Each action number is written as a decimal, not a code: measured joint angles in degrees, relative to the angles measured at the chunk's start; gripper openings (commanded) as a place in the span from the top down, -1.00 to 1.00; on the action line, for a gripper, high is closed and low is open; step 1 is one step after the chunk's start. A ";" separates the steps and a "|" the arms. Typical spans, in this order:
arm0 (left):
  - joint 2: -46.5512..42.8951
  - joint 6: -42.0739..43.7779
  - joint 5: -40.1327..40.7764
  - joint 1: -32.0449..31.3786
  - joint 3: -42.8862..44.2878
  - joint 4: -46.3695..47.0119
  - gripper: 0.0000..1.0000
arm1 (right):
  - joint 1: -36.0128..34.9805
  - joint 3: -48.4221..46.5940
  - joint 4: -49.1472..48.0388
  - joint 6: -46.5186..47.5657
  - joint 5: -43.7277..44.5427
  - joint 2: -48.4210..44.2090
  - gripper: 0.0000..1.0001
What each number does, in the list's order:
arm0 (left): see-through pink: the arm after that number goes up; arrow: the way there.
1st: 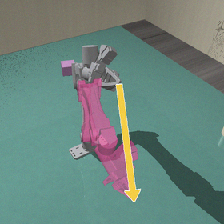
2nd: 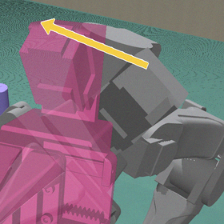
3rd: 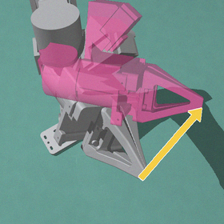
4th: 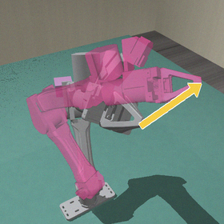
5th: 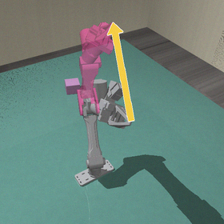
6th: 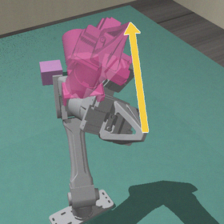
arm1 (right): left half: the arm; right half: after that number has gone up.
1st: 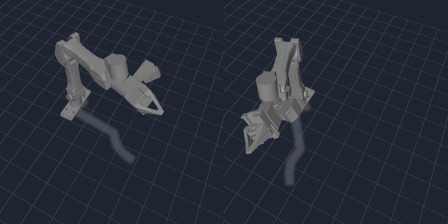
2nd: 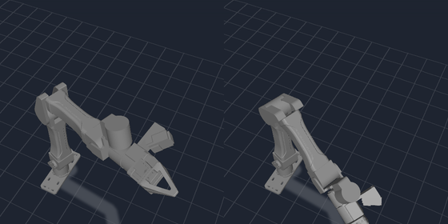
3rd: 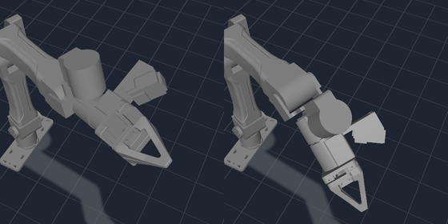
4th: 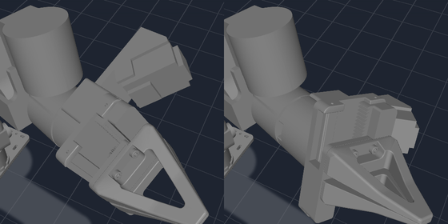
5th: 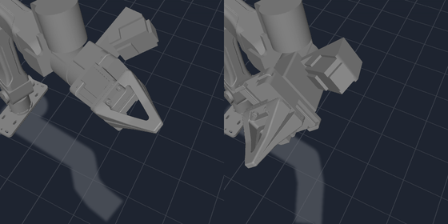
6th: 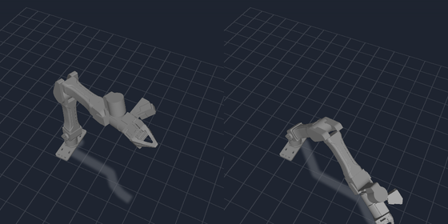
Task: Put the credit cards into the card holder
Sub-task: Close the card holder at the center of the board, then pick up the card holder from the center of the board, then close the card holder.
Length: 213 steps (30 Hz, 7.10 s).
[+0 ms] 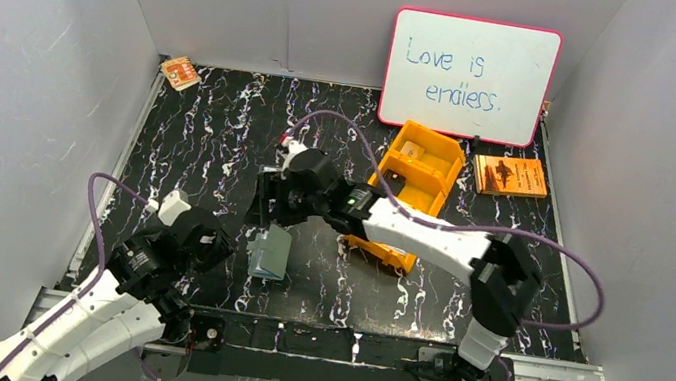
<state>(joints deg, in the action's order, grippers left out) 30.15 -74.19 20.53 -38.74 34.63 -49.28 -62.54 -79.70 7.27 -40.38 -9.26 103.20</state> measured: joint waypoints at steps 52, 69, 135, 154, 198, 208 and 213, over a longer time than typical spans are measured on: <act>37.09 13.88 -1.44 0.39 -0.13 18.03 -0.09 | 0.15 15.69 -1.27 -6.19 -0.26 1.38 0.05; 34.77 8.48 -1.42 0.39 -3.67 22.45 0.27 | 0.66 26.47 -8.55 -13.09 1.03 -6.21 -0.29; 14.29 15.74 4.15 1.88 36.54 3.41 -0.82 | -0.13 9.99 7.98 23.34 21.68 -26.18 1.00; 24.39 18.51 -12.50 1.88 40.28 25.68 -0.84 | -1.36 24.17 -25.57 107.95 42.56 -36.48 1.00; 32.02 11.10 -24.30 1.88 38.53 37.42 -0.04 | -9.64 26.99 -58.47 135.19 58.77 -26.93 1.00; 33.51 10.91 -26.93 1.88 38.36 39.12 0.60 | -10.25 26.97 -58.49 135.14 59.87 -26.67 1.00; 33.38 10.75 -27.50 1.88 38.10 41.03 1.00 | -10.56 26.97 -58.36 134.75 60.52 -26.36 0.46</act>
<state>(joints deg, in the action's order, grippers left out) 63.53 -63.44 -6.96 -36.86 72.73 -8.25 -73.10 -52.73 -51.09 94.37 51.27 76.84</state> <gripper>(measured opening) 0.095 0.218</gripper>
